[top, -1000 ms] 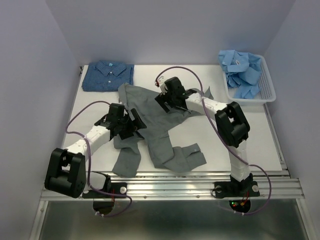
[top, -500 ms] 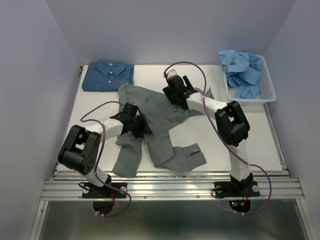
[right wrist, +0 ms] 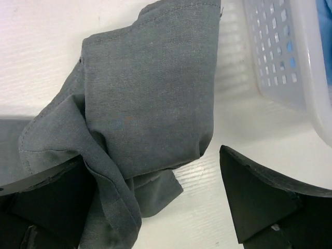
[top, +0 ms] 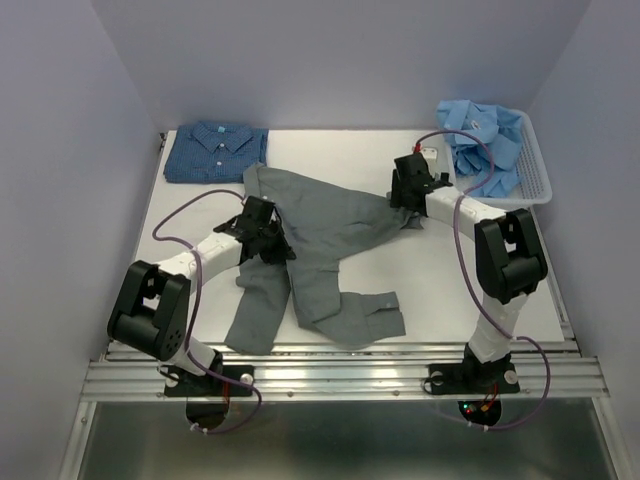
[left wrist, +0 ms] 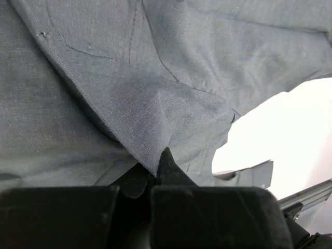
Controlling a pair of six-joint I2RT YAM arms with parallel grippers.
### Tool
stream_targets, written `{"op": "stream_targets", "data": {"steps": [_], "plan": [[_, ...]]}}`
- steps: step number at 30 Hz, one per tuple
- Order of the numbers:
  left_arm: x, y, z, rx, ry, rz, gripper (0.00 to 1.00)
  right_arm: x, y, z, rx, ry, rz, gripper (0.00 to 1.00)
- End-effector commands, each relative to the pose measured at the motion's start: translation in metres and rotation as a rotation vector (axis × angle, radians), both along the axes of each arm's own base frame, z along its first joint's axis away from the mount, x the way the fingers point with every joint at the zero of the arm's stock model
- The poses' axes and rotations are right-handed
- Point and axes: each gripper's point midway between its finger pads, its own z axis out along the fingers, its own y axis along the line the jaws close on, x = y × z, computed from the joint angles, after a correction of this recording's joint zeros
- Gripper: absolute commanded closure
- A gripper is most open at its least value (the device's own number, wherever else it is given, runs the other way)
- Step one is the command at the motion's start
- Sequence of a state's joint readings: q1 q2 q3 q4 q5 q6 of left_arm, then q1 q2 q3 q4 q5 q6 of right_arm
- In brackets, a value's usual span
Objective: Fold and stack the long sleeve shirts
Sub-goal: Flatten the shirt out
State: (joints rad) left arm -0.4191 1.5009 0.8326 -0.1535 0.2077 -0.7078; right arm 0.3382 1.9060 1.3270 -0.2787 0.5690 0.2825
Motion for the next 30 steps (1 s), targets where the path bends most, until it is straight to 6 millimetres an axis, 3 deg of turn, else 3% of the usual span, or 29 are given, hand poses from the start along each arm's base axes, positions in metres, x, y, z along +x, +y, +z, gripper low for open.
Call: {"op": "stream_targets", "data": {"steps": [1, 8, 12, 16, 22, 25, 26, 28, 29, 30], "plan": [[0.004, 0.004, 0.023, 0.027, -0.054, -0.009, 1.00, -0.008, 0.003, 0.009, 0.109, -0.050, -0.069, 0.00], [0.004, 0.014, 0.033, 0.059, -0.070, 0.013, 1.00, -0.015, -0.014, -0.012, 0.373, -0.021, -0.148, 0.00], [0.004, 0.015, 0.041, 0.055, -0.090, 0.017, 1.00, -0.015, 0.000, -0.011, 0.495, -0.064, -0.063, 0.01], [0.007, 0.017, 0.052, 0.058, -0.118, 0.018, 1.00, -0.013, 0.007, -0.004, 0.519, -0.110, -0.011, 0.07], [0.006, 0.024, 0.056, 0.082, -0.125, 0.040, 1.00, -0.010, -0.007, 0.006, 0.450, -0.149, -0.035, 0.20], [0.007, 0.025, 0.060, 0.076, -0.139, 0.047, 1.00, -0.008, -0.011, 0.012, 0.428, -0.165, -0.032, 0.30], [0.008, 0.025, 0.062, 0.077, -0.144, 0.051, 1.00, -0.008, -0.011, 0.014, 0.425, -0.169, -0.029, 0.42], [0.009, 0.026, 0.064, 0.080, -0.152, 0.053, 1.00, -0.008, -0.012, 0.016, 0.417, -0.173, -0.027, 0.54], [0.012, 0.027, 0.066, 0.086, -0.160, 0.059, 1.00, -0.008, -0.013, 0.015, 0.403, -0.169, -0.018, 0.73], [0.013, 0.027, 0.067, 0.085, -0.161, 0.061, 1.00, -0.007, -0.013, 0.016, 0.395, -0.168, -0.010, 0.73]]}}
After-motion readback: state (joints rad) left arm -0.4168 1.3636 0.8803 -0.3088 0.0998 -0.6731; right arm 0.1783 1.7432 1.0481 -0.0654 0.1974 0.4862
